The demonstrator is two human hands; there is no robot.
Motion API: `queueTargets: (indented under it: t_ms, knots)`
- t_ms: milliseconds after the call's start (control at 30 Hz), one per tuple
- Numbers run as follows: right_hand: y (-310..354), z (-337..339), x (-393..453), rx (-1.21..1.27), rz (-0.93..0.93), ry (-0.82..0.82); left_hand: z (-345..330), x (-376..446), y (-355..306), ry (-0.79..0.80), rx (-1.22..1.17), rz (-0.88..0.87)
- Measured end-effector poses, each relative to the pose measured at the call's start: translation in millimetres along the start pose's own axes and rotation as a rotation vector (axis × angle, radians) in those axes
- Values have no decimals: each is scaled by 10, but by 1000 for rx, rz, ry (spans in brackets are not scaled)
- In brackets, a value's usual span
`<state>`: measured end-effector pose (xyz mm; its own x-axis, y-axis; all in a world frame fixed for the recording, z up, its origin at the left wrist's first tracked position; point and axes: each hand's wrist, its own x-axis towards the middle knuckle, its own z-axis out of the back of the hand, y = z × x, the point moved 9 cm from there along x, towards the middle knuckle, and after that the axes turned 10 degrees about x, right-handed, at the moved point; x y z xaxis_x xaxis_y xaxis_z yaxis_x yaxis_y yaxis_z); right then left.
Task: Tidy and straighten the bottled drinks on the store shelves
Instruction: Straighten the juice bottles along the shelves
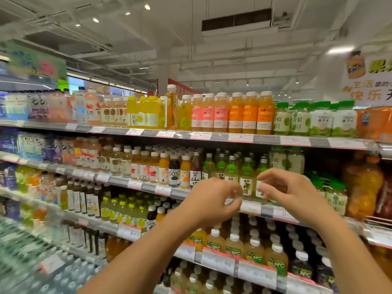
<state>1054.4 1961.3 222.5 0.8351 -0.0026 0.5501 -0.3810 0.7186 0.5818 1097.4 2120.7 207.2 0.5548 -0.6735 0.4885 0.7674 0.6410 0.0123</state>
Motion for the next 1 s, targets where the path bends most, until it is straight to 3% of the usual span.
queueTargets:
  t_ms: [67, 167, 233, 400, 600, 1000]
  knots:
    - [163, -327, -50, -19, -27, 35, -13, -345, 280, 174, -1, 22]
    - [409, -870, -173, -40, -94, 145, -176, -986, 701, 575, 10, 37]
    - [580, -1252, -278, 0, -148, 238, -183, -1373, 934, 690, -35, 27]
    - [910, -2046, -451, -4, -192, 356, 56, -1901, 1530, 560, -99, 62]
    - [1093, -2462, -366, -3, -262, 407, 198, -2200, 2059, 547, -171, 127]
    - [919, -2793, 386, 1, -236, 381, -57, -2033, 2919, 687, -146, 252]
